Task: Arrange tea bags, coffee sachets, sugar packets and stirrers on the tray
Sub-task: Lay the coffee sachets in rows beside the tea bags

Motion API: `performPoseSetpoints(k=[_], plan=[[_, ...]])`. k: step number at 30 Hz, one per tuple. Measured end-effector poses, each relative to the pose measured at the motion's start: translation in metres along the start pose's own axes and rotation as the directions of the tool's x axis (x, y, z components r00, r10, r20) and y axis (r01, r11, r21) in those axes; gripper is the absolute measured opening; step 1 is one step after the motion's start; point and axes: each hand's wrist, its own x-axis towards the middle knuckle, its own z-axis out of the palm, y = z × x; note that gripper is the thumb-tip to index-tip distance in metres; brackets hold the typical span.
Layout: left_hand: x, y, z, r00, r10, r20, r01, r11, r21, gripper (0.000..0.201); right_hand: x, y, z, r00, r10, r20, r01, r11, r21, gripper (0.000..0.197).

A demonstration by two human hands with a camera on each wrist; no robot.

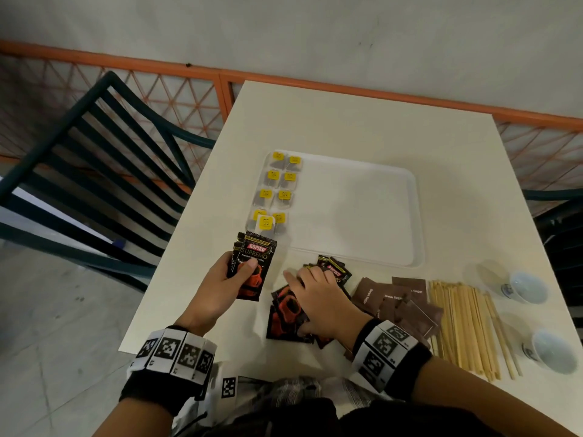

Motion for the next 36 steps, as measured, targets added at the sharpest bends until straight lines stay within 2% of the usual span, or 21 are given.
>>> performPoseSetpoints(k=[4,10,16,18,20,22,24,27,30,31,32,34,36], plan=[[0.001,0.001,0.002,1.000,-0.001,0.002,0.001,1.000,0.009,0.014,0.005,0.003,-0.002,0.999,-0.027,-0.041,0.027,1.000,-0.008,0.070],[0.004,0.001,0.005,1.000,-0.003,0.009,0.003,1.000,0.017,0.010,0.011,0.005,-0.004,0.991,-0.136,0.013,0.136,0.991,0.010,0.090],[0.008,0.003,0.006,1.000,-0.005,0.013,0.005,1.000,0.015,0.015,0.013,0.000,-0.002,0.988,-0.156,0.007,0.156,0.988,-0.005,0.067],[0.010,0.002,0.006,1.000,-0.008,0.006,0.008,1.000,0.017,0.017,0.014,0.001,-0.006,0.990,-0.144,-0.003,0.144,0.987,0.070,0.066],[0.010,0.001,0.006,1.000,-0.009,-0.008,0.009,1.000,0.006,0.018,0.013,0.005,-0.013,0.996,-0.084,-0.022,0.087,0.960,0.265,0.068],[0.011,0.001,0.005,0.999,-0.005,-0.034,0.005,1.000,-0.015,0.020,0.009,0.011,-0.021,0.999,0.007,-0.033,0.011,0.856,0.517,0.067],[0.013,0.000,0.004,0.999,-0.006,-0.046,0.005,1.000,-0.027,0.023,0.005,0.016,-0.030,0.997,0.081,-0.020,-0.044,0.712,0.701,0.059],[0.016,-0.002,0.006,1.000,-0.029,-0.010,0.029,1.000,-0.007,0.025,0.003,0.017,-0.039,0.988,0.154,-0.001,-0.079,0.512,0.855,0.045],[0.018,0.000,0.013,0.995,-0.039,0.087,0.039,0.999,0.003,0.029,0.010,0.013,-0.040,0.962,0.274,0.004,-0.087,0.293,0.952,0.036],[0.017,0.001,0.015,0.992,-0.033,0.121,0.034,0.999,-0.007,0.030,0.013,0.012,-0.038,0.948,0.319,-0.001,-0.088,0.266,0.960,0.034],[0.016,0.004,0.018,0.988,-0.031,0.150,0.033,0.999,-0.015,0.032,0.016,0.011,-0.036,0.933,0.359,-0.011,-0.098,0.284,0.954,0.033],[0.016,0.007,0.021,0.982,-0.032,0.187,0.032,0.999,-0.001,0.043,0.019,0.006,-0.037,0.913,0.404,-0.059,-0.108,0.378,0.920,0.032],[0.016,0.006,0.022,0.982,-0.020,0.187,0.015,1.000,0.024,0.045,0.020,-0.001,-0.043,0.916,0.380,-0.127,-0.075,0.474,0.877,0.031]])
